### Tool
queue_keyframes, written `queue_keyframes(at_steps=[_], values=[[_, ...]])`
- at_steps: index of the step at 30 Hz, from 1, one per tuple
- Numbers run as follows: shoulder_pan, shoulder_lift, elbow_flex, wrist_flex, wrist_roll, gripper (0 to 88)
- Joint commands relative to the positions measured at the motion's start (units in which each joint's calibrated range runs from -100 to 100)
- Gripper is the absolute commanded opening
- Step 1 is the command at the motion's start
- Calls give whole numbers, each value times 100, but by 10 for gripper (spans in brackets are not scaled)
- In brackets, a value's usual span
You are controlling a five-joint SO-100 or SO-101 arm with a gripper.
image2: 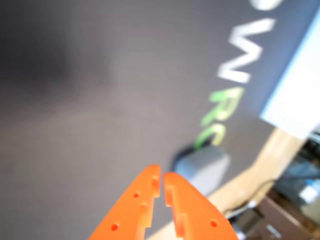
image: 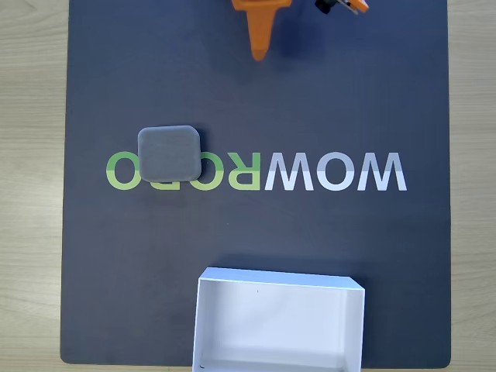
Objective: Grab the usb to bin
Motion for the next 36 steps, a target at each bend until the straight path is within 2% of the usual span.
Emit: queue_keyframes(at_steps=[1,6,14,19,21,26,29,33,36], values=[[35,1419,-1210,-598,-7,13],[330,3641,-3296,-328,-28,13],[1222,6540,-6639,1514,-7,14],[1971,7803,-8003,2099,3,14],[2240,8185,-8283,2108,177,14],[2619,8846,-8464,2117,1134,14],[2687,9075,-8409,2117,1528,14],[2619,9270,-8391,2239,1796,26],[2535,9389,-8409,2536,1807,113]])
